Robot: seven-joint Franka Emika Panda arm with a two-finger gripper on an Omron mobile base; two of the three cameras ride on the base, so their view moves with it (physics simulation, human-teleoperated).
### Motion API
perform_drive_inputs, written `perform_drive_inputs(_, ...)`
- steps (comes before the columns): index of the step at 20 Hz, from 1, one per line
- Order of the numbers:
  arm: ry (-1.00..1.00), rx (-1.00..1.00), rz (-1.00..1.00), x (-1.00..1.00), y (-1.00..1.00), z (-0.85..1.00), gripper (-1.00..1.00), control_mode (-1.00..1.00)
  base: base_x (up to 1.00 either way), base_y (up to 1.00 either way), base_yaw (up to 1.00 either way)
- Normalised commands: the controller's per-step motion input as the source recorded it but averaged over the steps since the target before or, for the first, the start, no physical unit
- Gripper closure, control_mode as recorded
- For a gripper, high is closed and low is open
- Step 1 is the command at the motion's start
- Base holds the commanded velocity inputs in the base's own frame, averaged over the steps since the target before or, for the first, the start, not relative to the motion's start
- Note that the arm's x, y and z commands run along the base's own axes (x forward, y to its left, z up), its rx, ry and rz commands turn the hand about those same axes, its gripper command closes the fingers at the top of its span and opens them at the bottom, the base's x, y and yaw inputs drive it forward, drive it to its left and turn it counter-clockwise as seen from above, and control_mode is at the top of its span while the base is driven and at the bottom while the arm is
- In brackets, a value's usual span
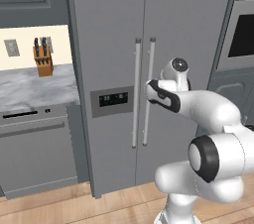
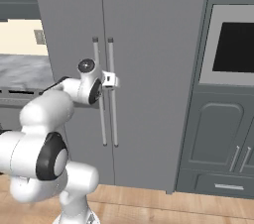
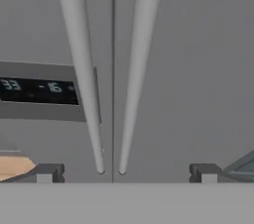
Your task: Place one of the steaks on the plate and the other in the bowl. Then place the bowl in the fridge.
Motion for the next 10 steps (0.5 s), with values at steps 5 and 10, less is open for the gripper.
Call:
perform_drive_inputs(5,0.0,0.0,0.0,0.55,0.0,0.0,-1.0,-1.0,0.0,0.0,0.0)
perform_drive_inputs(10,0.0,0.0,0.0,0.58,0.0,0.0,-1.0,-1.0,0.0,0.0,0.0)
